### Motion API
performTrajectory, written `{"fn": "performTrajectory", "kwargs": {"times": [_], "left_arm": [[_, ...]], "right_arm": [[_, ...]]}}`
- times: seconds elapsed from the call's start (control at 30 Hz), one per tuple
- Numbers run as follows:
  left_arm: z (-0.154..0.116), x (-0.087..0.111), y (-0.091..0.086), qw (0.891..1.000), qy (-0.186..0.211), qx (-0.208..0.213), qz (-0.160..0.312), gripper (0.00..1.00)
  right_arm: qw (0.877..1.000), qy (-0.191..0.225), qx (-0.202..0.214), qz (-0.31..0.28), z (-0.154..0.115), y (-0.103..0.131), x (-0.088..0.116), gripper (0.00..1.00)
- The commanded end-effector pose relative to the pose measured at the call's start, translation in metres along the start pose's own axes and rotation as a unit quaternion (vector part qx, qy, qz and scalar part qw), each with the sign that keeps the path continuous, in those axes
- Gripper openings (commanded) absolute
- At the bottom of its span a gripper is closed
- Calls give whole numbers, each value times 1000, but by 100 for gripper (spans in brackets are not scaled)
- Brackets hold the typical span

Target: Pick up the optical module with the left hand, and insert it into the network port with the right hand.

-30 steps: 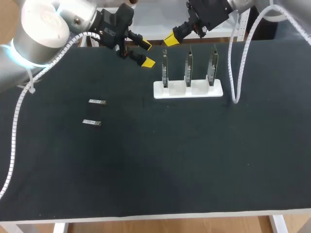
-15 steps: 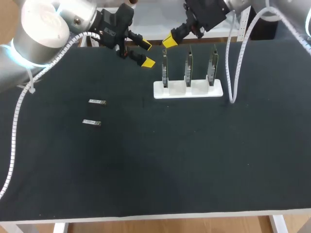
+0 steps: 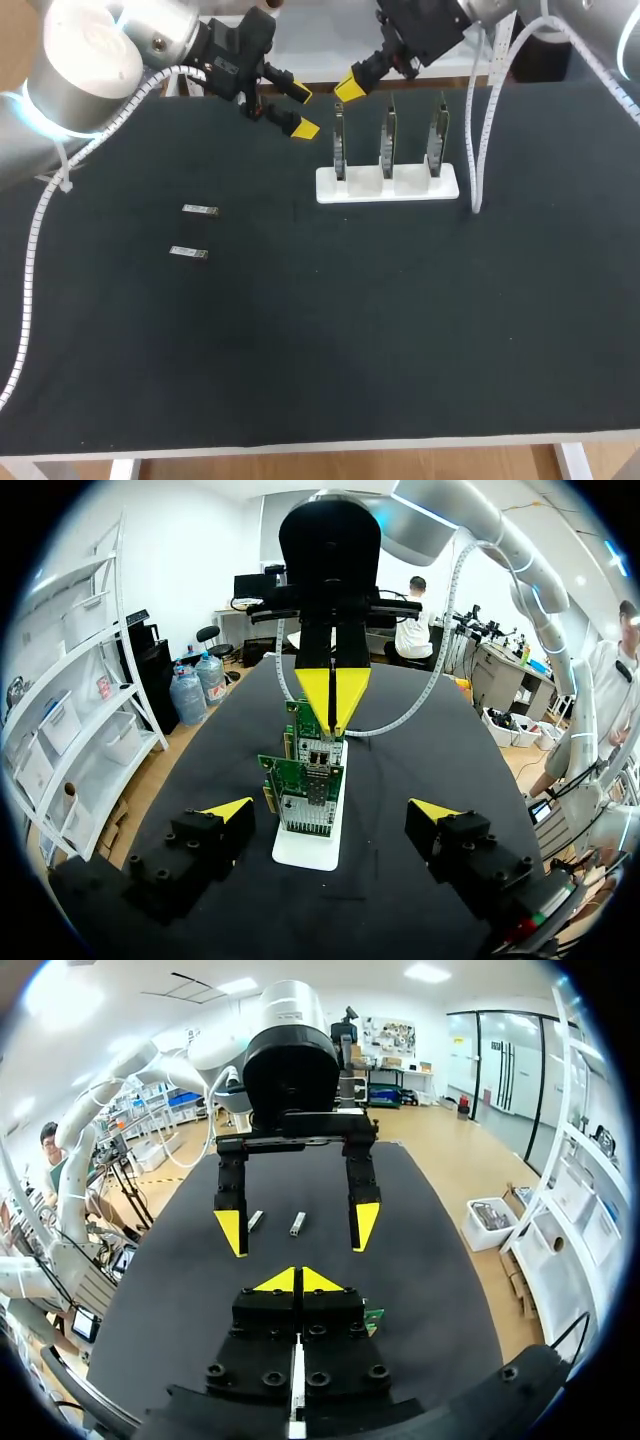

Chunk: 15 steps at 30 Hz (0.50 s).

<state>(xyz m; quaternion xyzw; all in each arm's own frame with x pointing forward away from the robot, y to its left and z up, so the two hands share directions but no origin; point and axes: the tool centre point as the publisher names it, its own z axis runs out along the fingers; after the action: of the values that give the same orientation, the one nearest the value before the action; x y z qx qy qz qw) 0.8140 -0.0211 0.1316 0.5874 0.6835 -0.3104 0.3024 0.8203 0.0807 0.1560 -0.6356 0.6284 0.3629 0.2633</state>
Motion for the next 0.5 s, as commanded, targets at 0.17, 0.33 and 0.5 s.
{"fn": "performTrajectory", "kwargs": {"times": [0.17,0.33,0.5], "left_arm": [[0,0,1,1000,1,1,0,100],[0,0,1,1000,1,1,0,100],[0,0,1,1000,1,1,0,100]], "right_arm": [[1000,4,-7,3,2,-6,-1,0],[1000,5,-8,3,4,-7,-1,0],[1000,4,-9,5,6,-8,-1,0]]}}
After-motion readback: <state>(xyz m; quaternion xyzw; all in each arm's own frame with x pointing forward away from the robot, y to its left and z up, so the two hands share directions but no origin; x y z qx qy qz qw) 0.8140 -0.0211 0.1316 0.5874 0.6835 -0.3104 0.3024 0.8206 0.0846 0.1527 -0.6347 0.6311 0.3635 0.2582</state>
